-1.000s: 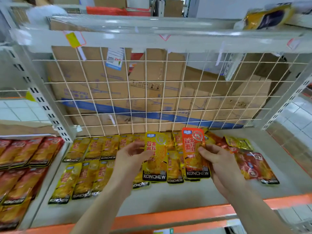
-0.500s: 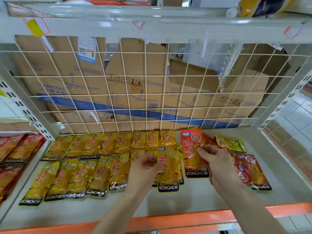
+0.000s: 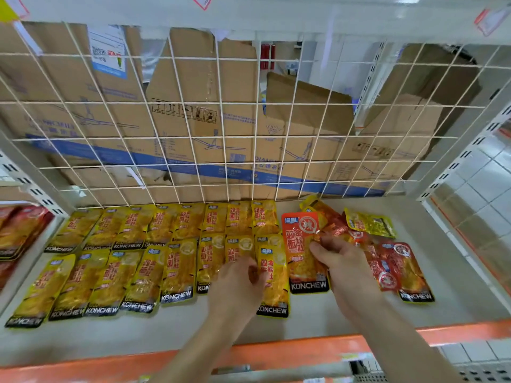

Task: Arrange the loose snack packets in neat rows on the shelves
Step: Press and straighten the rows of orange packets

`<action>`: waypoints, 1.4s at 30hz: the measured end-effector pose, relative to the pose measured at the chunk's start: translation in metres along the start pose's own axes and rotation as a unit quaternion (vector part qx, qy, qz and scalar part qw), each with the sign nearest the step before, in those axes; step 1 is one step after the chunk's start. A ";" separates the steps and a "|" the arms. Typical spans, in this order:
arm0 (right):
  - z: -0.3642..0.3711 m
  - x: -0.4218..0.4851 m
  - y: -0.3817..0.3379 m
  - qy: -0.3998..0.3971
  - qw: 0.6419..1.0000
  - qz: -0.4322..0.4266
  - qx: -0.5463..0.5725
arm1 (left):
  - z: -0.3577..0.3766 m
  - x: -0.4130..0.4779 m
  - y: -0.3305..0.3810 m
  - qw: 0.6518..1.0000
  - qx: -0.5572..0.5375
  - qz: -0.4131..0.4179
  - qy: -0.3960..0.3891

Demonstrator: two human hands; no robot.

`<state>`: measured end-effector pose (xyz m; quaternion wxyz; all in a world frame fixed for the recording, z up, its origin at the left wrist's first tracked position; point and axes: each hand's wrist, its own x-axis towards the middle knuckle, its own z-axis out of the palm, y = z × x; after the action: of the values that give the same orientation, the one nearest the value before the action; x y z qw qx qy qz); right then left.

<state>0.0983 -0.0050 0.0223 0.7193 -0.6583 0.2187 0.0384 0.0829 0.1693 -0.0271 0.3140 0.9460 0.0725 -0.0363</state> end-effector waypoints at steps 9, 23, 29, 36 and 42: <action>0.028 -0.020 -0.029 -0.077 0.997 -0.028 0.011 | -0.058 -0.023 -0.006 0.979 -0.022 0.145 0.145; 0.144 -0.133 -0.101 -0.214 0.963 -0.165 -0.001 | -0.245 -0.071 -0.062 0.912 0.043 0.250 0.321; 0.193 -0.201 -0.092 -0.206 0.959 -0.195 -0.006 | -0.290 -0.113 -0.109 0.911 0.044 0.259 0.319; 0.243 -0.271 -0.050 -0.151 0.973 -0.171 -0.013 | -0.330 -0.175 -0.177 0.915 0.052 0.263 0.301; 0.280 -0.317 -0.021 -0.130 0.978 -0.164 -0.020 | -0.354 -0.212 -0.239 0.923 0.082 0.255 0.277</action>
<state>-0.1062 0.3356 0.1684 0.7250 -0.6886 0.0116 0.0100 -0.1567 0.5467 0.1402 0.2013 0.9274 -0.0900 0.3021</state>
